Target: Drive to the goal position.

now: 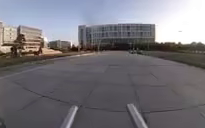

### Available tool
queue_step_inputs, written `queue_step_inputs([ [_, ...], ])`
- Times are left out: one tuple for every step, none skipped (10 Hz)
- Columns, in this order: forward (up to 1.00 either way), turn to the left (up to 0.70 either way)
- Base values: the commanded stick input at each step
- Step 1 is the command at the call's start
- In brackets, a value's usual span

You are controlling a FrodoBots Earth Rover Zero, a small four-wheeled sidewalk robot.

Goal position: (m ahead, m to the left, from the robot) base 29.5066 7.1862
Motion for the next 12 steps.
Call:
queue_step_inputs([
  [0.7, 0.0],
  [0.7, 0.0],
  [0.7, 0.0],
  [0.7, 0.0],
  [0.7, 0.0],
  [0.7, 0.0],
  [0.7, -0.09],
  [0.7, -0.14],
  [0.7, -0.14],
  [0.7, -0.14],
  [0.7, -0.14],
  [0.7, -0.14],
])
